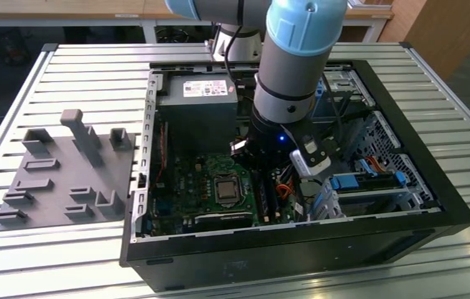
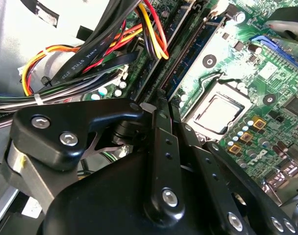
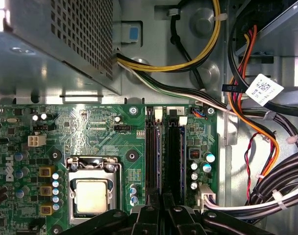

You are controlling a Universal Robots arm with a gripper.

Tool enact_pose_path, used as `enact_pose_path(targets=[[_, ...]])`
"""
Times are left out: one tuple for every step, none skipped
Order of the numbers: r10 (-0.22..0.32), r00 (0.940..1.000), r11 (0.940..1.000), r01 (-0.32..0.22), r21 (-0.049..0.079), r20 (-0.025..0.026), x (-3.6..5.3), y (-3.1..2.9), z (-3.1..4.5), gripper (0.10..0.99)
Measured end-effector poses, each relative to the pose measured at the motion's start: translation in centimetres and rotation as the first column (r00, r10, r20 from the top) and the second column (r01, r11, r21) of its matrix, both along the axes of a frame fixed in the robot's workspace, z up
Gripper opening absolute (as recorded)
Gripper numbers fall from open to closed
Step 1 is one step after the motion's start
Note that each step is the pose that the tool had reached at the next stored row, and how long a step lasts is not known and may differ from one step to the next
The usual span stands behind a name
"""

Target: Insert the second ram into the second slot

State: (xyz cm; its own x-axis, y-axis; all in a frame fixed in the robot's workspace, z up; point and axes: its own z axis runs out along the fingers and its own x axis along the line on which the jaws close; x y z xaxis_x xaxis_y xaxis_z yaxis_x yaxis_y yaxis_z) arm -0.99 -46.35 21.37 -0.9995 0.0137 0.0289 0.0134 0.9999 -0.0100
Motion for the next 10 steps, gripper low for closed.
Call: enact_pose_path(targets=[[0.0, 1.0, 1.0, 0.0, 0.0, 0.0, 0.0, 0.0, -0.01, 0.137], [0.0, 1.0, 1.0, 0.0, 0.0, 0.0, 0.0, 0.0, -0.03, 0.137], [0.0, 1.0, 1.0, 0.0, 0.0, 0.0, 0.0, 0.0, -0.04, 0.137], [0.0, 1.0, 1.0, 0.0, 0.0, 0.0, 0.0, 0.0, -0.05, 0.137], [0.0, 1.0, 1.0, 0.0, 0.0, 0.0, 0.0, 0.0, -0.06, 0.137], [0.0, 1.0, 1.0, 0.0, 0.0, 0.0, 0.0, 0.0, -0.08, 0.137], [0.0, 1.0, 1.0, 0.0, 0.0, 0.0, 0.0, 0.0, -0.1, 0.137], [0.0, 1.0, 1.0, 0.0, 0.0, 0.0, 0.0, 0.0, -0.12, 0.137], [0.0, 1.0, 1.0, 0.0, 0.0, 0.0, 0.0, 0.0, -0.13, 0.137], [0.0, 1.0, 1.0, 0.0, 0.0, 0.0, 0.0, 0.0, -0.14, 0.137]])
